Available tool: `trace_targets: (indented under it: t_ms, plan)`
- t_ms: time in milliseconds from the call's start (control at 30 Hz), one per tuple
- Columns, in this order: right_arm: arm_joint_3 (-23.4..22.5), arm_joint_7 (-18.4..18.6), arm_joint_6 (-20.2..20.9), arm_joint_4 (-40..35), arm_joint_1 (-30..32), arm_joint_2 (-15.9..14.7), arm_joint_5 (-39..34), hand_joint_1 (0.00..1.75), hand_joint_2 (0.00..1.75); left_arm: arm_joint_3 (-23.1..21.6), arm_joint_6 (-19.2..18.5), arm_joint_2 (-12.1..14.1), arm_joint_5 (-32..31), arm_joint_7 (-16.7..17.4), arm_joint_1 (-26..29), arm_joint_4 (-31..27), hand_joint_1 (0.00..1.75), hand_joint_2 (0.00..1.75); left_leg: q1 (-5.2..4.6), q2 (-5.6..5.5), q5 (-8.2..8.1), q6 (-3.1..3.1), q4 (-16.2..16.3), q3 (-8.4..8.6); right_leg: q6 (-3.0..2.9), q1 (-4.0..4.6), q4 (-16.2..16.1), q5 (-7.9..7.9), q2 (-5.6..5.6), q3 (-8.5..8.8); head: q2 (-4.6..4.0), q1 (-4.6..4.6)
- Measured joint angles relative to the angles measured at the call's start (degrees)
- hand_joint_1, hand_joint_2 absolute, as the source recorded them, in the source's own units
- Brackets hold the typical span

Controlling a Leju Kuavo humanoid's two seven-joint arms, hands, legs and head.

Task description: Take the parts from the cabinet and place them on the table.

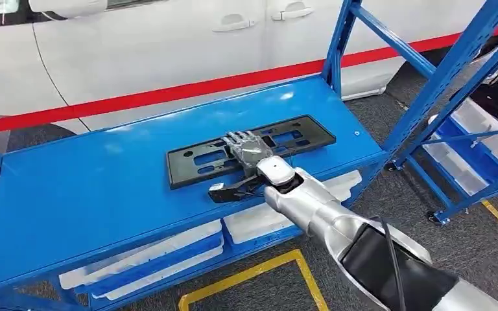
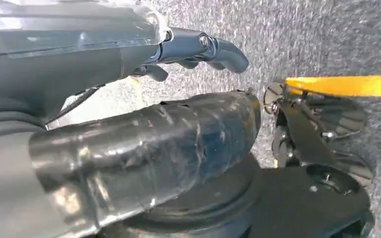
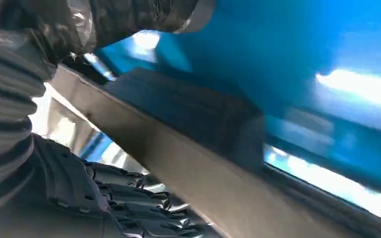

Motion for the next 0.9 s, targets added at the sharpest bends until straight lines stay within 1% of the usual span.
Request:
trace_targets:
  t_ms: [33,67,100,167,267,333,367,567,900]
  plan:
    - [0.0,1.8,1.6,0.6,-0.3,-0.4,1.0,0.77,1.75,0.0,0.1,0.0,0.0,-0.1,0.0,0.0,0.00,0.00,0.00,-0.01,0.00,0.00,0.0,0.10,0.01,0.01,0.0,-0.01,0.00,0.12,0.00,0.00]
    - [0.0,2.8,2.7,1.0,-0.6,-0.7,1.6,1.75,1.75,0.0,0.1,0.0,0.0,-0.2,0.0,0.0,0.00,0.00,0.00,-0.01,0.00,0.00,0.0,0.21,0.01,0.02,0.0,-0.01,-0.01,0.24,0.00,-0.02]
    - [0.0,3.9,4.0,1.6,-0.8,-0.9,2.5,1.75,1.75,0.1,0.2,0.0,0.0,-0.4,0.0,0.0,0.00,0.00,0.01,-0.01,0.00,0.00,0.0,0.28,0.01,0.02,0.0,-0.01,-0.01,0.40,0.00,0.00]
    - [0.0,5.0,5.5,2.3,-1.0,-1.4,3.0,1.75,1.75,0.4,0.2,0.0,0.1,-0.6,0.0,0.0,0.00,0.00,0.02,0.00,0.00,-0.01,0.0,0.33,0.00,0.02,0.0,-0.02,-0.01,0.63,0.00,0.00]
    - [0.0,4.9,5.6,2.9,-1.0,-1.9,2.7,1.75,1.75,0.9,0.2,0.0,0.3,-0.7,-0.1,0.0,0.00,0.00,0.01,0.03,-0.01,-0.02,0.0,0.48,0.00,0.02,0.0,0.00,0.03,0.79,0.00,0.00]
    - [0.0,4.0,5.1,3.1,-0.9,-1.9,2.3,1.75,1.75,1.2,0.0,0.0,0.6,-0.7,-0.1,0.0,0.00,0.00,0.01,0.03,0.03,-0.03,0.0,0.48,0.01,0.00,0.0,0.06,0.03,0.78,0.00,0.00]
    - [0.0,3.5,4.6,3.2,-0.8,-1.9,2.3,1.75,1.75,1.4,-0.1,0.0,0.7,-0.7,-0.1,0.0,0.00,1.75,0.01,0.03,0.04,-0.05,0.0,0.47,0.01,-0.01,0.0,0.08,0.03,0.78,0.00,0.00]
    - [-1.1,1.3,4.1,3.1,-0.9,-1.7,1.4,1.75,1.75,2.1,-0.3,0.0,1.2,-0.8,-0.1,0.0,0.00,1.75,0.01,0.03,0.07,-0.08,0.0,0.55,0.02,0.00,0.1,0.09,0.02,0.77,0.00,0.00]
    - [-2.3,0.7,3.8,3.0,-0.7,-1.5,1.1,1.75,1.75,2.4,-0.3,0.0,1.2,-0.9,-0.1,0.0,0.00,1.75,0.01,0.03,0.04,-0.07,0.0,0.46,0.03,-0.01,0.1,0.06,0.03,0.75,0.00,0.00]
